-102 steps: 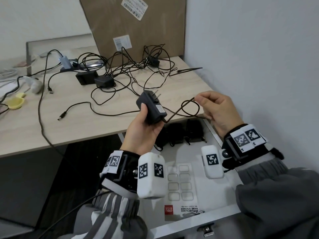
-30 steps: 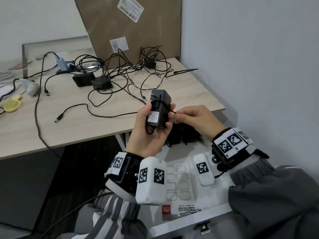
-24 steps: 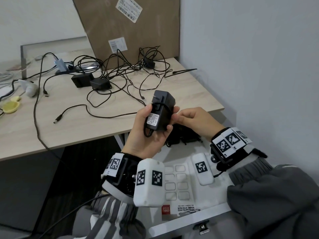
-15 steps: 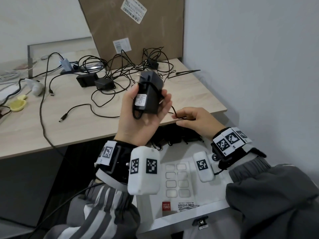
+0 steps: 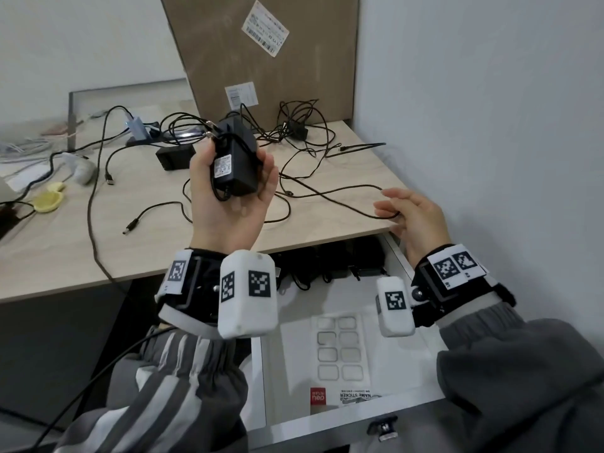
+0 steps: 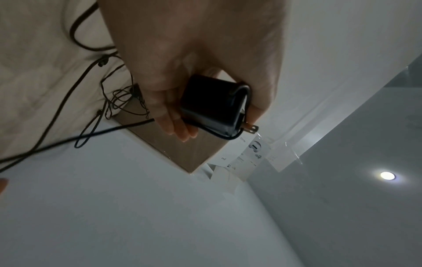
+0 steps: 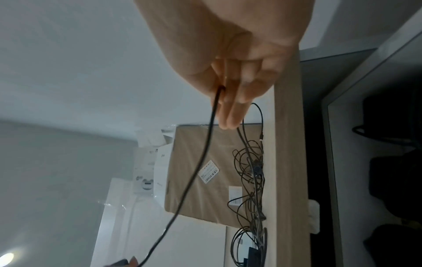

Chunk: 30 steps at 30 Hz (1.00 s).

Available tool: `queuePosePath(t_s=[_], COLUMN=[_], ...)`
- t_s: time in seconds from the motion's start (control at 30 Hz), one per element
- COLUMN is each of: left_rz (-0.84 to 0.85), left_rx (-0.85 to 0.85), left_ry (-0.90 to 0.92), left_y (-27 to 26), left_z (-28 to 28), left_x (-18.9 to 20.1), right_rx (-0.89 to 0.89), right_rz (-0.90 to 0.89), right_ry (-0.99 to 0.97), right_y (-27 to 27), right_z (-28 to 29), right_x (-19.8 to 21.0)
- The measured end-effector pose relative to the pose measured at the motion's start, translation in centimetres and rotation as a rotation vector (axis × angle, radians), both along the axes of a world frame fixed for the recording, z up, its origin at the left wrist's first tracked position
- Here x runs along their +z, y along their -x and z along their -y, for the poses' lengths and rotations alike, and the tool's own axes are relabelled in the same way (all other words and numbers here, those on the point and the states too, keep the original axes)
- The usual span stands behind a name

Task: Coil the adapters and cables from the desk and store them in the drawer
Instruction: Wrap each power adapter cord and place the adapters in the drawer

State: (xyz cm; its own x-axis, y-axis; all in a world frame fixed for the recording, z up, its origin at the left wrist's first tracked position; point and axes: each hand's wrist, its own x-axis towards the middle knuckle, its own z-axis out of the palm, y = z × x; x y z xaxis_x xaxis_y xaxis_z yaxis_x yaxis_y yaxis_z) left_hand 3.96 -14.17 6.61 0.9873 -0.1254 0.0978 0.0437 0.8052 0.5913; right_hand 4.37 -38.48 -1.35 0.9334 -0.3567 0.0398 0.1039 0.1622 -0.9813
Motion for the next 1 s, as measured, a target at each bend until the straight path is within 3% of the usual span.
queuePosePath(t_s=[0.17, 0.33, 0.43, 0.57, 0.63, 0.83, 1.0], left_rz=[-0.042, -0.077, -0.088, -0.093, -0.09, -0.117, -0.115], left_rx=[-0.044, -0.089, -0.152, -0.256, -0.291, -0.378, -0.342], left_ry=[-0.089, -0.151, -0.201, -0.201, -0.175, -0.057, -0.042], left_y=[0.1, -0.3, -0.2, 0.6, 0.9, 0.8, 0.9], left_z=[0.6, 2.5, 4.6, 6.7, 7.1, 6.2, 5.8], left_x=[-0.4, -0.6, -1.2, -2.3, -2.9, -3.3, -4.0], right_rx=[0.144, 0.034, 0.213, 0.5, 0.56, 0.458, 0.408], right_rz=[-0.035, 0.162, 0.248, 0.215, 0.196, 0.114, 0.058], right_ry=[0.162, 0.23, 0.174, 0.189, 0.177, 0.262, 0.249], right_y=[-0.4, 0.6, 1.0, 1.0, 0.9, 0.8, 0.9], right_z=[0.0, -0.1, -1.2, -2.2, -2.2, -1.8, -1.7], right_x=[-0.4, 0.5, 0.8, 0.2, -0.3, 0.2, 0.3])
